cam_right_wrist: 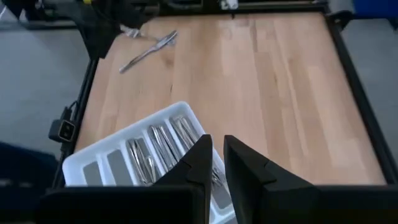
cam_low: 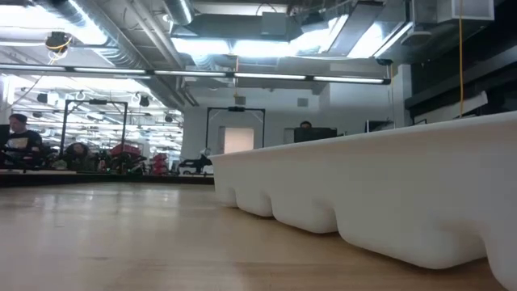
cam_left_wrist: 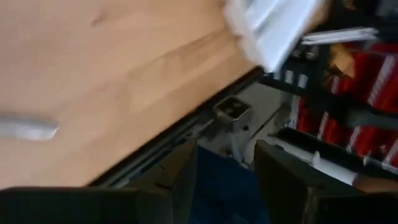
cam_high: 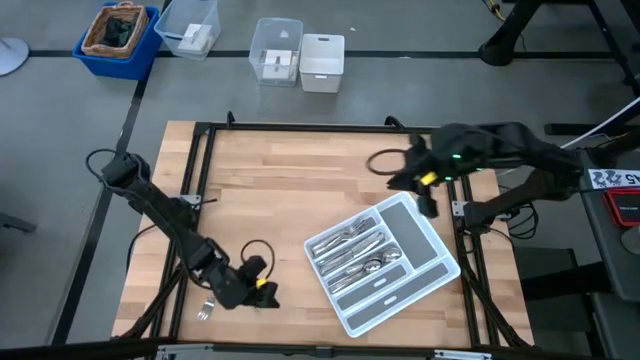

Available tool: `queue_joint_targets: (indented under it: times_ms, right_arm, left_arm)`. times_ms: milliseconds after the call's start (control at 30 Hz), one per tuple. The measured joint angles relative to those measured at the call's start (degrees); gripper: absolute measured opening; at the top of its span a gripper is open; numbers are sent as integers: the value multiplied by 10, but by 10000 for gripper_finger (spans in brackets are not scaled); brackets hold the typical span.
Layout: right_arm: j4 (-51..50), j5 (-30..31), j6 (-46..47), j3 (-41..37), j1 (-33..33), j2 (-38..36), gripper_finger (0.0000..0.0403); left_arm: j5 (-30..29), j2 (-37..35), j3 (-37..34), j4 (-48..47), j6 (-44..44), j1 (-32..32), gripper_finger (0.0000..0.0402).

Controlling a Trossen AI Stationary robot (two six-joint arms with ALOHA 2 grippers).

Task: Sort silverware
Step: Put the silver table knife into the silverware tray

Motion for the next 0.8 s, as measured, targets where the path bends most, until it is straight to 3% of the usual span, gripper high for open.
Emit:
queue_joint_targets:
  times_ms: [167,300,433,667,800]
  right_arm:
    - [-24,57,36,0,55,-39,46]
    - [-49,113,79,0,110,-51,46]
    - [-73,198,135,0,174,-55,46]
    - [-121,332,211,-1,292,-55,46]
    - [-120,412,251,-43,347,-63,46]
  left_arm:
    - [5,15,0,-55,-194,-36,148]
    - [19,30,0,-100,-280,-50,148]
    - [66,38,0,-128,-296,-58,148]
    - [88,41,0,-233,-298,-50,148]
    - [98,41,0,-281,-298,-44,148]
